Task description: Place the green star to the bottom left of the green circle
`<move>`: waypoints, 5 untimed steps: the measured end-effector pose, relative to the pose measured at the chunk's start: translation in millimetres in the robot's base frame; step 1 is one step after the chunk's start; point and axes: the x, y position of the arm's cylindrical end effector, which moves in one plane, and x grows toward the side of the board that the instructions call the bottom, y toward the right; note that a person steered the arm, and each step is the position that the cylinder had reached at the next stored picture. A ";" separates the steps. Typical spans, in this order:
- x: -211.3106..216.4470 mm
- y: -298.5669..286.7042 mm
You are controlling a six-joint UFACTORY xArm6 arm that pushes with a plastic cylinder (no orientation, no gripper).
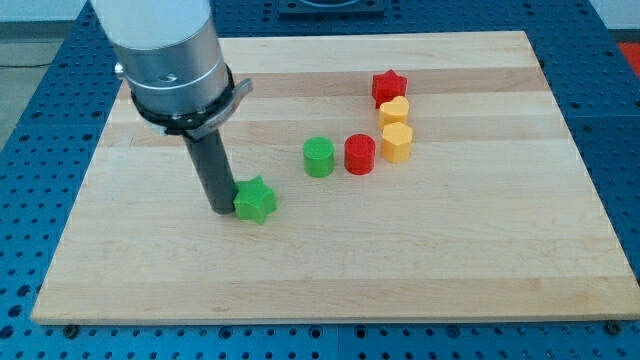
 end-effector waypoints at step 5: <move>26.6 92.9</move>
